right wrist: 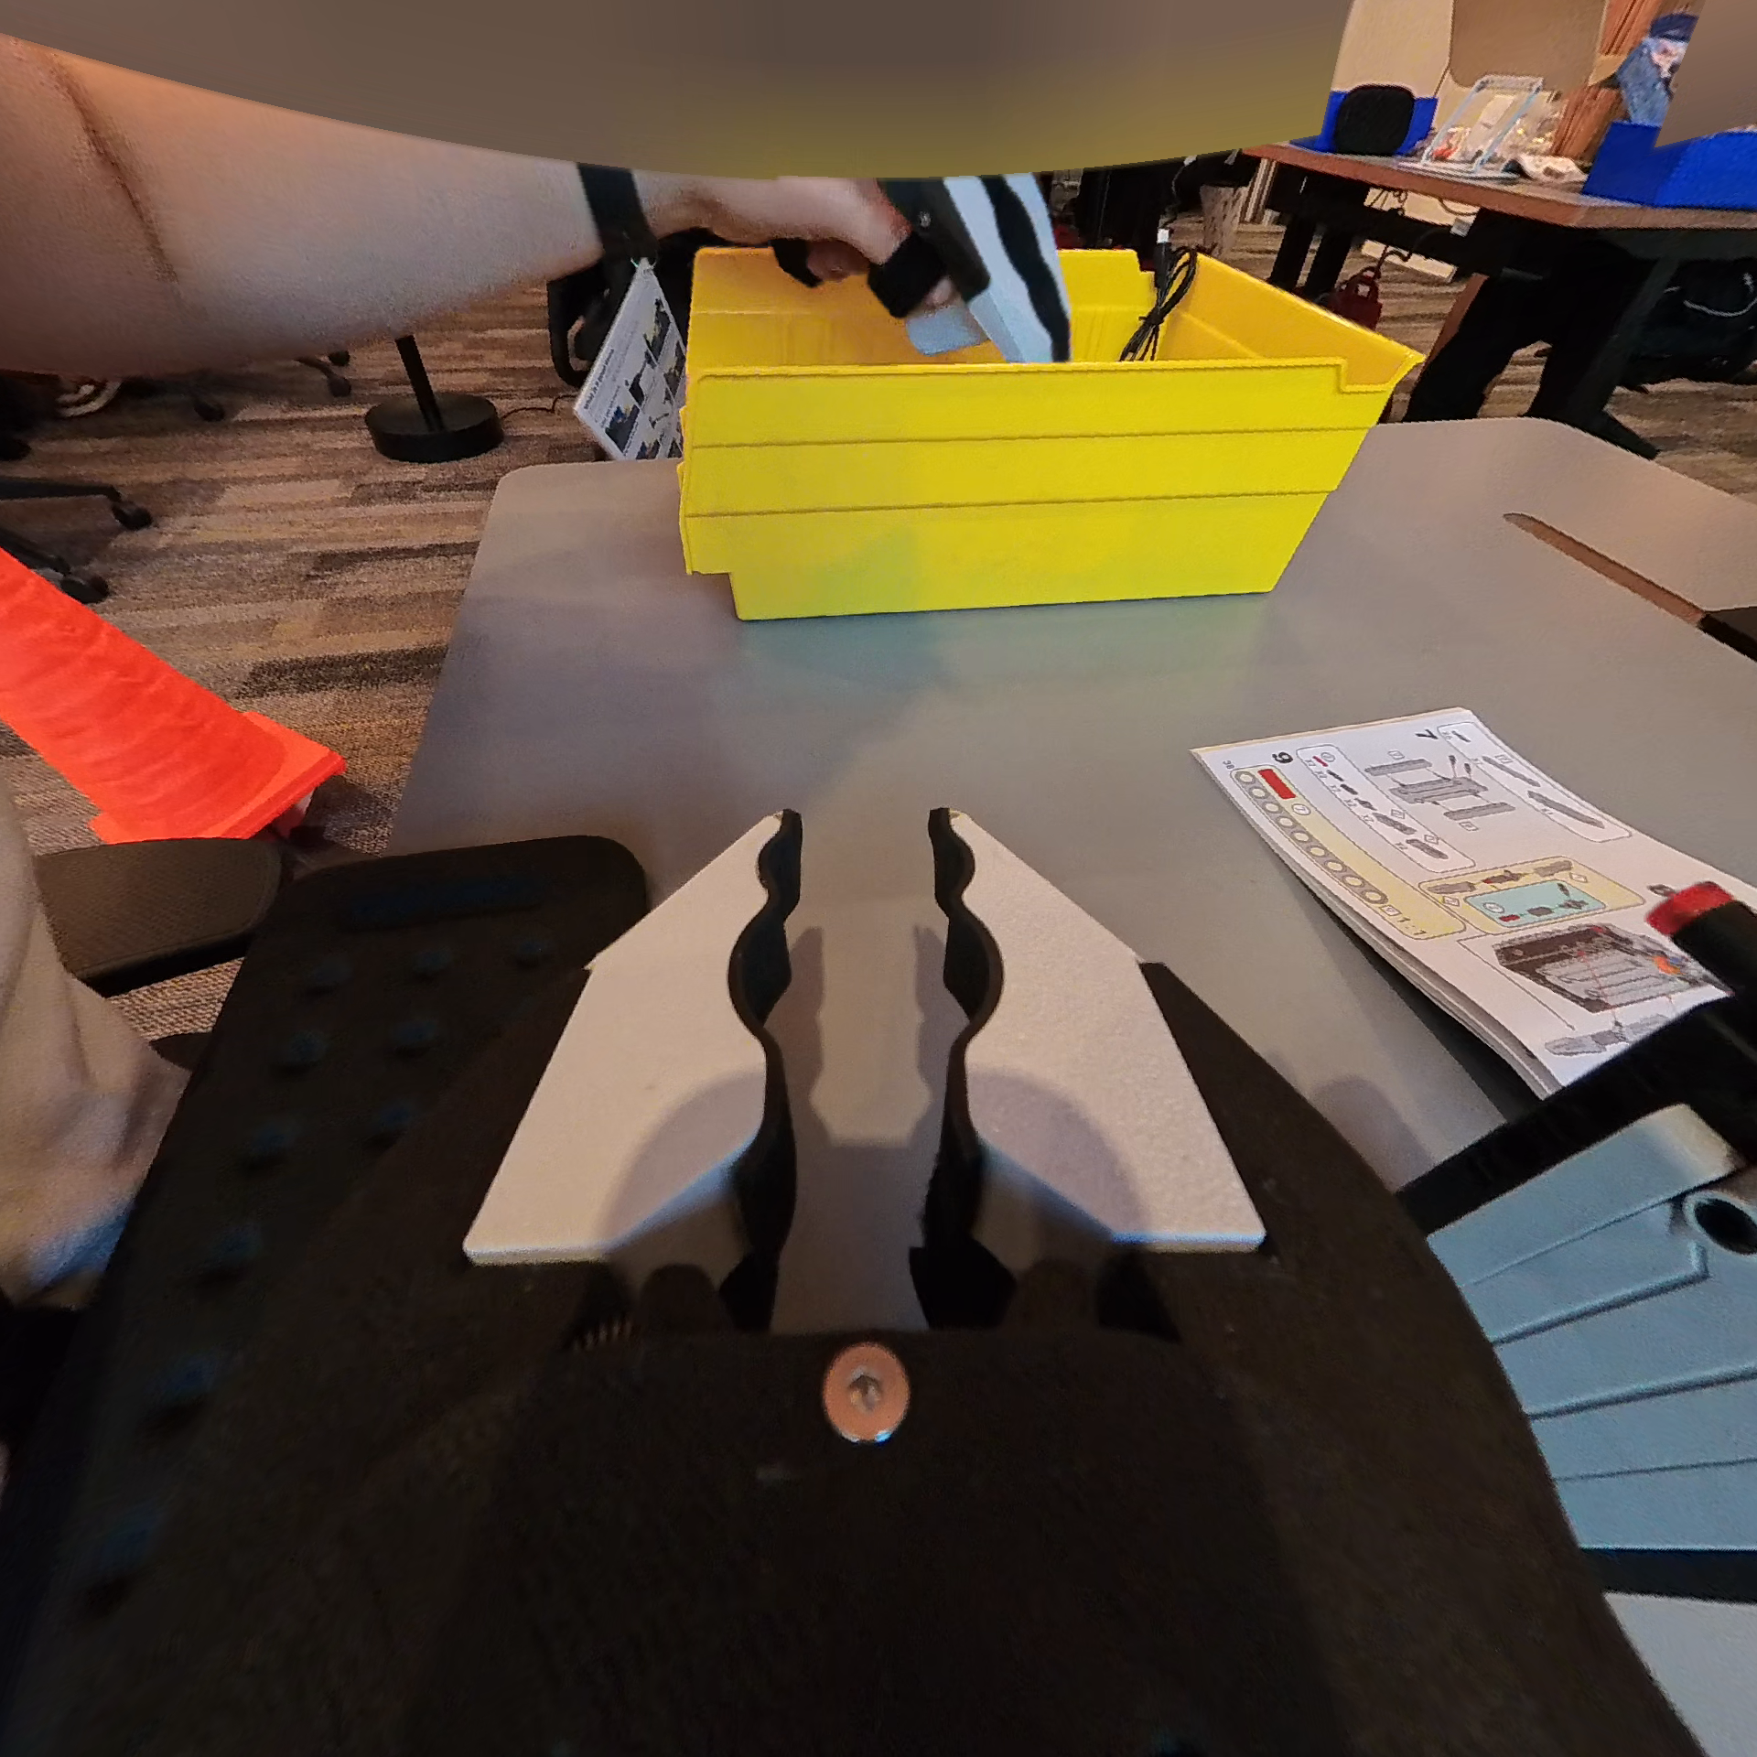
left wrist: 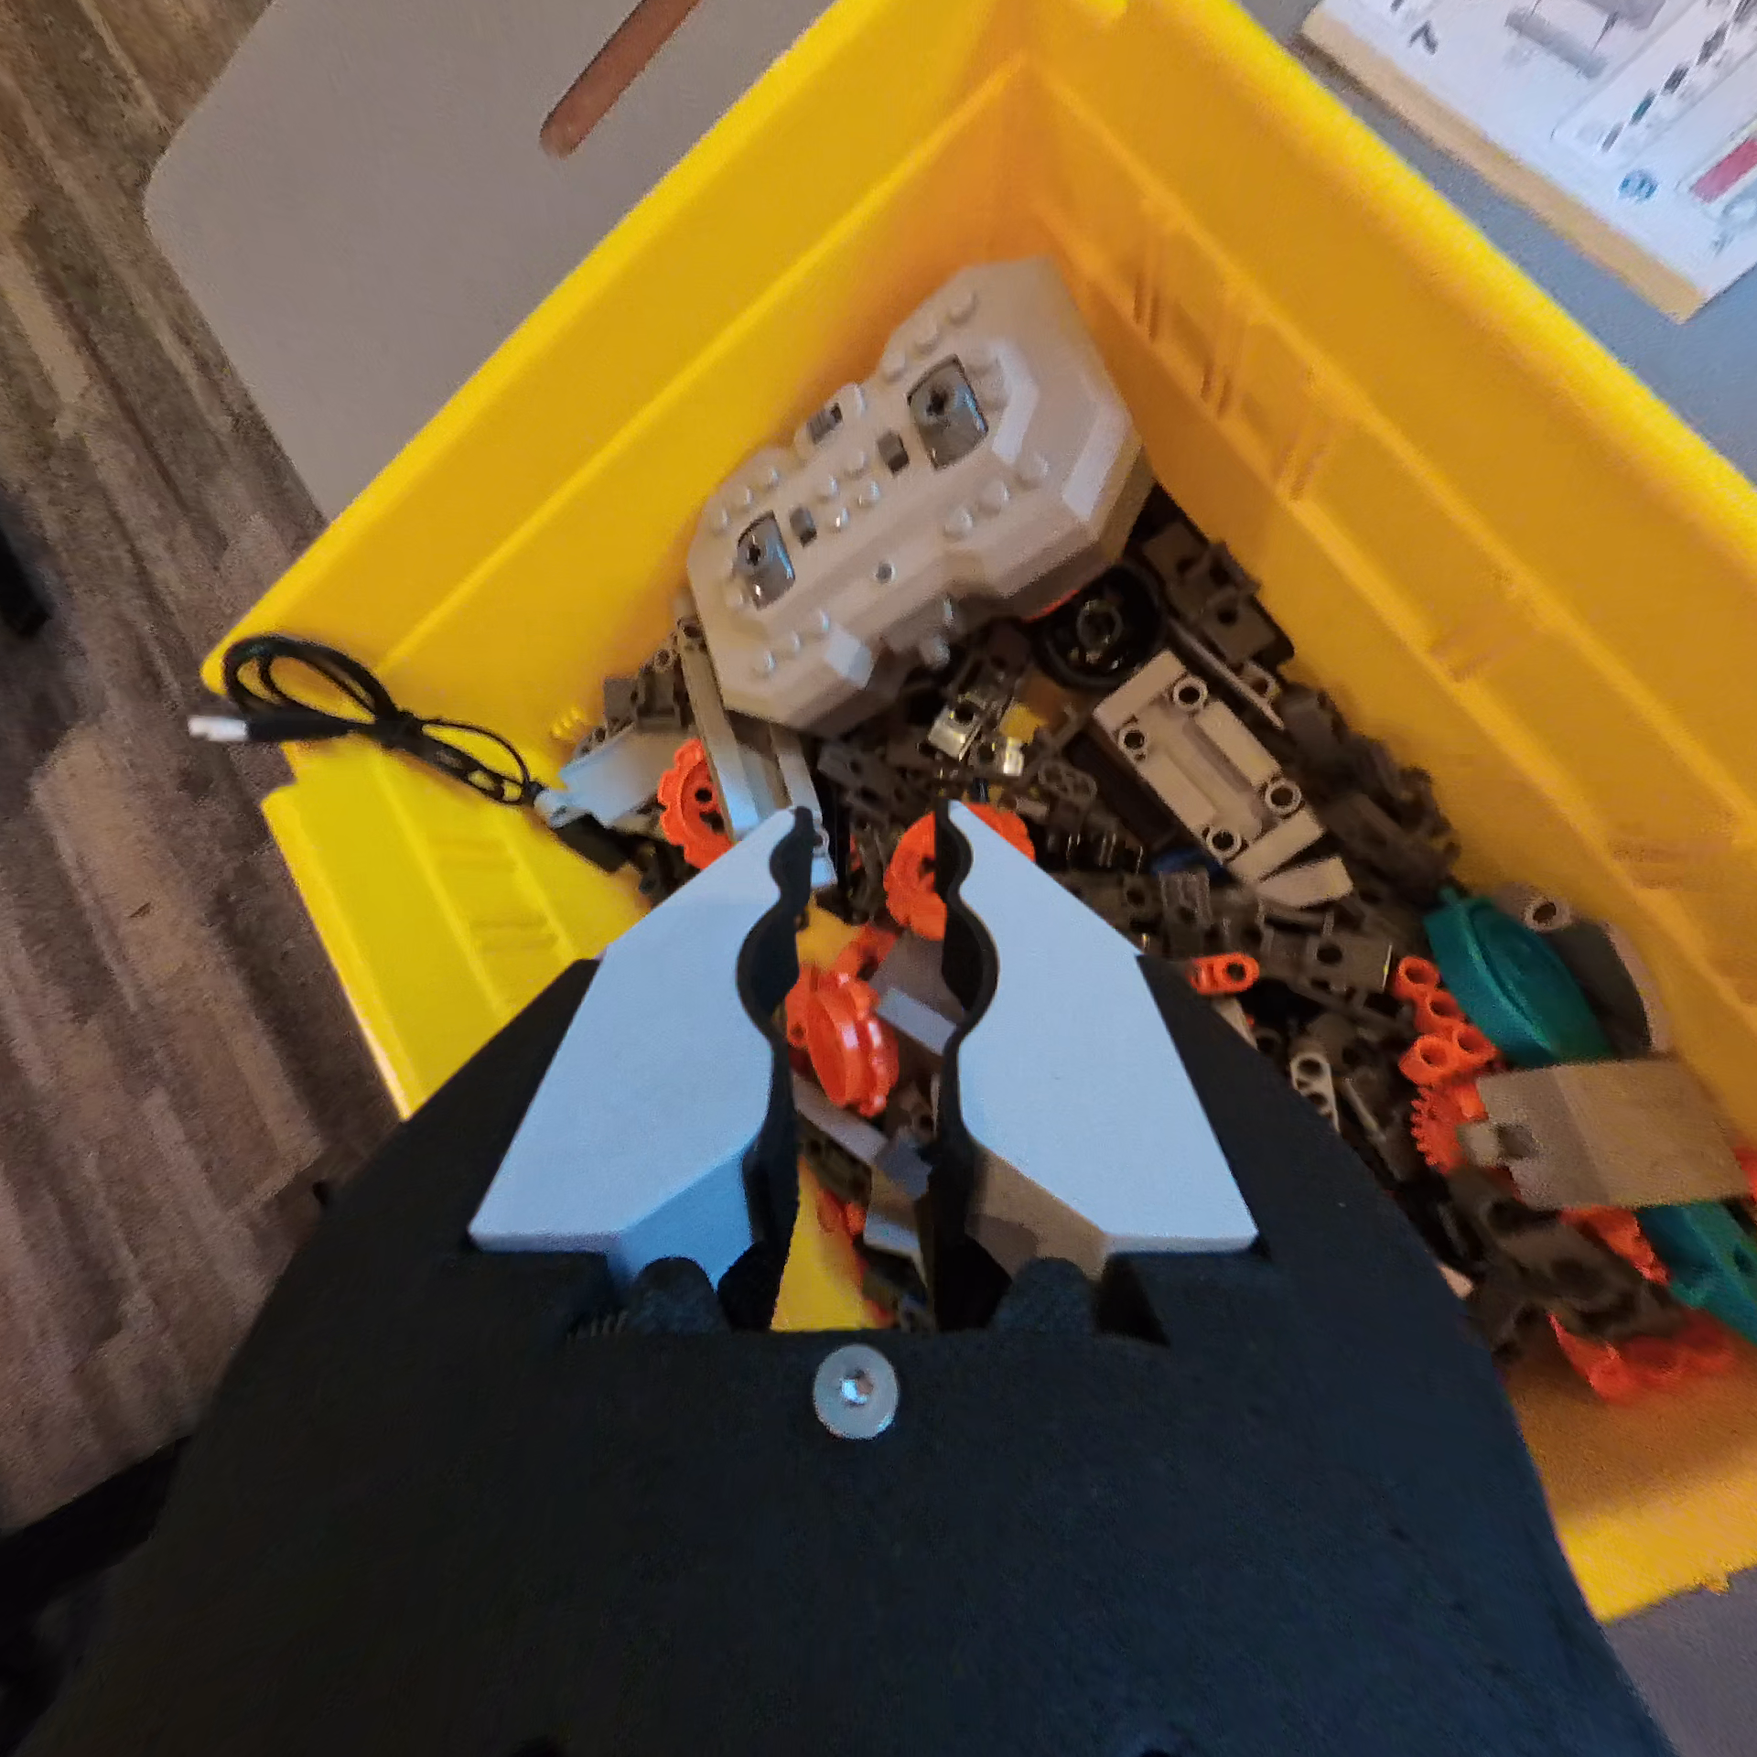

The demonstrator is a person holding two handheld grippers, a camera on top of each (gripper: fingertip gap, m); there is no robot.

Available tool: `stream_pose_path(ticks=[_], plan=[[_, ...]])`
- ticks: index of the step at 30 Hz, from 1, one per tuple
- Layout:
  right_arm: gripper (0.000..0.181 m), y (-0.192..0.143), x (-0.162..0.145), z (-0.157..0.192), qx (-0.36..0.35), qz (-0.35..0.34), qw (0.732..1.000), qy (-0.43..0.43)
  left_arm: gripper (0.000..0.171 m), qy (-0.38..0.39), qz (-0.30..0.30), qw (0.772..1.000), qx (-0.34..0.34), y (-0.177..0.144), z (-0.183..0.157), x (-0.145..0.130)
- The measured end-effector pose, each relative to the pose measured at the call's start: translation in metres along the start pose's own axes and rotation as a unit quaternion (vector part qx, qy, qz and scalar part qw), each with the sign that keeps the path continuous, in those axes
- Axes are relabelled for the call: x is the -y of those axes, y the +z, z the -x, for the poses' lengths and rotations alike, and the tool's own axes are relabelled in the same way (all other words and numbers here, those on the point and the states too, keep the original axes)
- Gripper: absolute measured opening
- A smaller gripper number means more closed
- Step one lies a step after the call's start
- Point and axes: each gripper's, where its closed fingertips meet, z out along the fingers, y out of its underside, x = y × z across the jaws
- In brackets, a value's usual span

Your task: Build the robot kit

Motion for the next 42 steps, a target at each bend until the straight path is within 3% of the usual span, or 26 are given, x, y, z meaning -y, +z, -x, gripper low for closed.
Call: stream_pose_path(ticks=[17,33,42], plan=[[0.027,-0.004,0.006,0.006,0.015,-0.013,1.000,0.011,0.021,0.035,0.065,0.997,-0.022,0.047,0.004,-0.009],[0.027,-0.010,0.013,0.005,0.021,-0.033,0.998,0.040,0.005,-0.027,0.065,0.992,-0.107,0.039,-0.011,-0.009],[0.027,-0.010,0.011,0.003,0.023,-0.033,0.998,0.054,0.005,-0.087,0.057,0.988,-0.113,0.031,-0.005,-0.008]])
